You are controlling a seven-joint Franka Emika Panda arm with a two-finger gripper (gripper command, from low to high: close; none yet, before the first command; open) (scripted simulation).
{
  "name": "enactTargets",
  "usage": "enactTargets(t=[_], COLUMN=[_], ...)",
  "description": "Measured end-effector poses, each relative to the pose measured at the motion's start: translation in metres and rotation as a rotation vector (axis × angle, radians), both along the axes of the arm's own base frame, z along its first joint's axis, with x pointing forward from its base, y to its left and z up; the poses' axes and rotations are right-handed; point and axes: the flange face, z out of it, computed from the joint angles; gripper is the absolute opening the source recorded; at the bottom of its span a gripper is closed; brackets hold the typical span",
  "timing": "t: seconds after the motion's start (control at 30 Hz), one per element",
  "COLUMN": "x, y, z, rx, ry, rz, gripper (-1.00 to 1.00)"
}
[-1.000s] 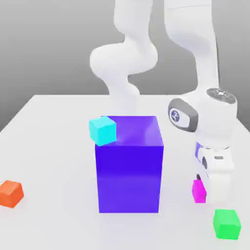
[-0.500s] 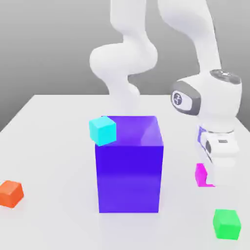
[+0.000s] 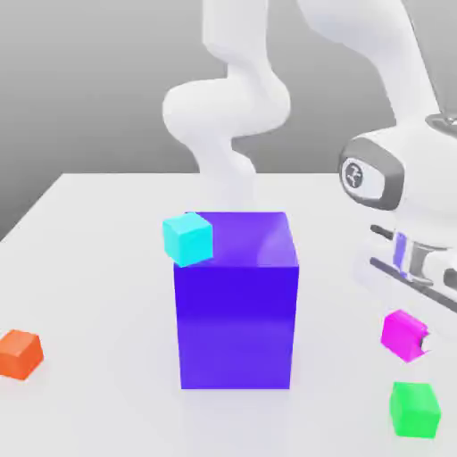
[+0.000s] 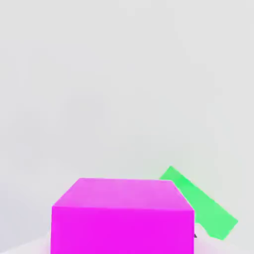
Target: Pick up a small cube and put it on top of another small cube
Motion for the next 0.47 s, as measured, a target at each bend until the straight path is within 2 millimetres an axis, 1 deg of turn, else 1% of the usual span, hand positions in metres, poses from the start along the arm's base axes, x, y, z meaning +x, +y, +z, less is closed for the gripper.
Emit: enactTargets(t=[0.17,0.2,0.27,0.33,0.37,0.47], x=[0.024,0.028,0.031,0.031,0.031,0.031], y=[0.004,0.004,0.005,0.005,0.005,0.005], z=[0.012,0.01,-0.01,-0.037,-0.045,-0.045], rx=[0.0,0.0,0.0,0.0,0.0,0.0], ry=[0.0,0.0,0.0,0.0,0.0,0.0], rz=[0.196,0.225,0.247,0.252,0.253,0.253], gripper=[-1.0,-1.0,-1.0,-1.0,1.0,1.0])
